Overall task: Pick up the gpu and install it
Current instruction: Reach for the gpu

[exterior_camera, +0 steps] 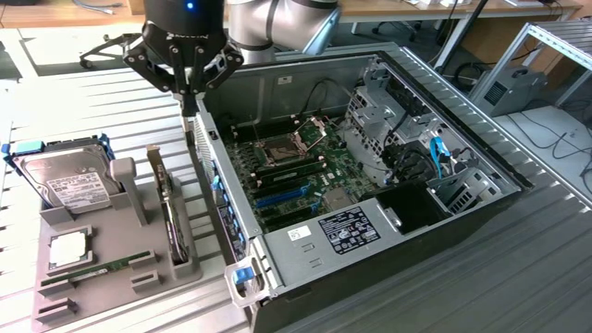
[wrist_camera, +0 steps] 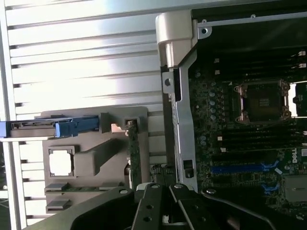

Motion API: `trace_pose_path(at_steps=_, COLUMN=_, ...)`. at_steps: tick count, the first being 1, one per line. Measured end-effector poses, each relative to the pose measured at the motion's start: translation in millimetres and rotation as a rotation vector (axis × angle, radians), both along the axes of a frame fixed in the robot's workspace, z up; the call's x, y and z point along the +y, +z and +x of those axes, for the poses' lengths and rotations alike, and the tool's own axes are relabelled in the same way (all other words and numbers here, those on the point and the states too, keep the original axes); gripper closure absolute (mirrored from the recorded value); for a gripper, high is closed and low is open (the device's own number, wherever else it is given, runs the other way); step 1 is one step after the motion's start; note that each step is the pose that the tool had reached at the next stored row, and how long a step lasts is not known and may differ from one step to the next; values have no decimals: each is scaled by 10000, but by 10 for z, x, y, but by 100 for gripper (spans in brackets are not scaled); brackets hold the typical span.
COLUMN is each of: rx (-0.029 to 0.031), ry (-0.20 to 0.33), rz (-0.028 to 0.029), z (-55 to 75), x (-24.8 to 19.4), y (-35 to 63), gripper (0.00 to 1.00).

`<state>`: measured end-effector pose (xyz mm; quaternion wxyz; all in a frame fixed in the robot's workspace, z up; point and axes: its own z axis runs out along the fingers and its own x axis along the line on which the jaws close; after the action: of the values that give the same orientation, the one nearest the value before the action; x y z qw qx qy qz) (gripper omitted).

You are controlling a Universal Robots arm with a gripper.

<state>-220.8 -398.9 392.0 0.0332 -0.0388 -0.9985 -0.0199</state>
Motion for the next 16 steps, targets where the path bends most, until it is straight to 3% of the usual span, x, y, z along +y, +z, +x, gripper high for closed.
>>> trace_pose_path(at_steps=12, rx=-7, ry=-1, rz=1, z=-325, x=0, y=-4, gripper=89)
trace_pose_path(at_steps=16, rx=-6, ry=1, rz=0, z=-327, x=0, y=-4, gripper=89)
